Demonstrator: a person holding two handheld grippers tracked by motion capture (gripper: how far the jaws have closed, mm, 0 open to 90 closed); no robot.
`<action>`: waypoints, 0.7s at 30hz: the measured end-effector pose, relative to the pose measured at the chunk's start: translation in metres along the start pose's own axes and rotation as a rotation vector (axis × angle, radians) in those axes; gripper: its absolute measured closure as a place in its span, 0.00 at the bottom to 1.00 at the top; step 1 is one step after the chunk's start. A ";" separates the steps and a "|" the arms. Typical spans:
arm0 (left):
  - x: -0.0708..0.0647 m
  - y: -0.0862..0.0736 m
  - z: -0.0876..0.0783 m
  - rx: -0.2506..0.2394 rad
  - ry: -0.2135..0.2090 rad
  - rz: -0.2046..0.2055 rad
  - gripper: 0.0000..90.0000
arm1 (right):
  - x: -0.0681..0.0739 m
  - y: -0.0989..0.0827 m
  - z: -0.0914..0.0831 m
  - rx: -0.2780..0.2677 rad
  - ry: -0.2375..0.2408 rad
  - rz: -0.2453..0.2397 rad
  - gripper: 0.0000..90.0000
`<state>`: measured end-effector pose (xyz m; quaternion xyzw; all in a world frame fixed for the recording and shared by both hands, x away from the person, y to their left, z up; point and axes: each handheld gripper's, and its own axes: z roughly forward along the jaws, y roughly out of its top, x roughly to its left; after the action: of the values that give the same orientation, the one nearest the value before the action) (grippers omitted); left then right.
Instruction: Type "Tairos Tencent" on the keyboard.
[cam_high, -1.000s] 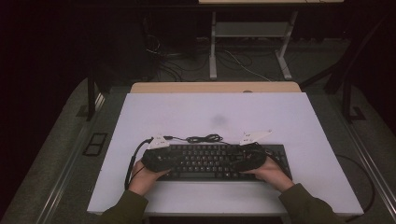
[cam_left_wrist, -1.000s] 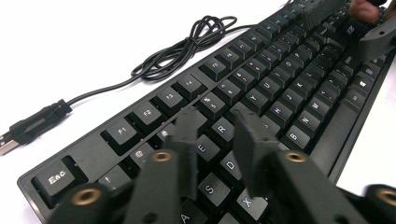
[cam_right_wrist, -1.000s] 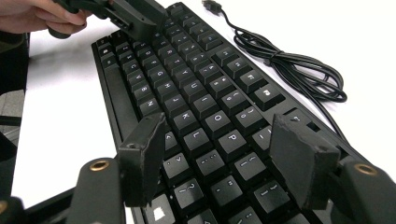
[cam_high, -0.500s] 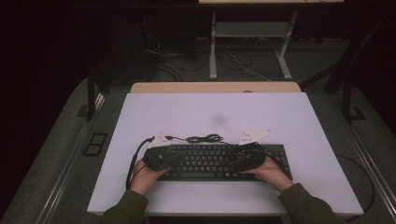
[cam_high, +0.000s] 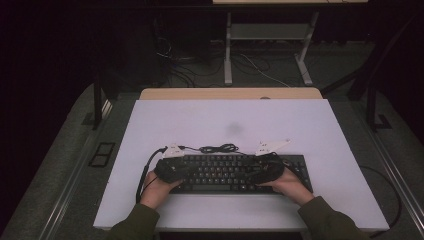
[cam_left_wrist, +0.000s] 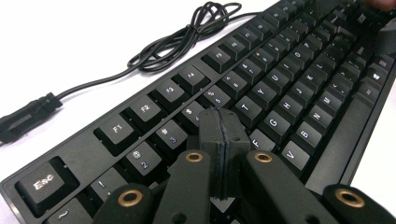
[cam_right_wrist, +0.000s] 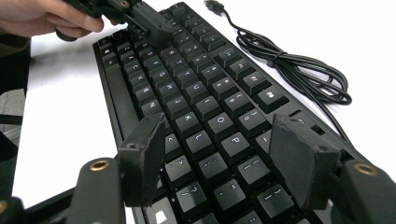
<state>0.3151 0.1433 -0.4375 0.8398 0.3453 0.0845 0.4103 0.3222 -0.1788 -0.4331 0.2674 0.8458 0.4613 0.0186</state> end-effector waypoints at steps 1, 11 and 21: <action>0.000 0.000 0.001 -0.007 -0.003 -0.009 0.99 | 0.000 0.000 0.000 -0.001 0.000 -0.002 0.40; -0.001 0.001 -0.003 -0.026 -0.005 -0.009 0.99 | 0.000 0.000 0.000 -0.002 0.001 -0.006 0.40; -0.003 0.000 -0.008 -0.048 -0.010 -0.016 0.90 | 0.002 0.003 0.002 -0.006 0.017 -0.006 0.49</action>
<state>0.3088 0.1464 -0.4318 0.8273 0.3476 0.0853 0.4329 0.3226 -0.1752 -0.4315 0.2610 0.8454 0.4657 0.0136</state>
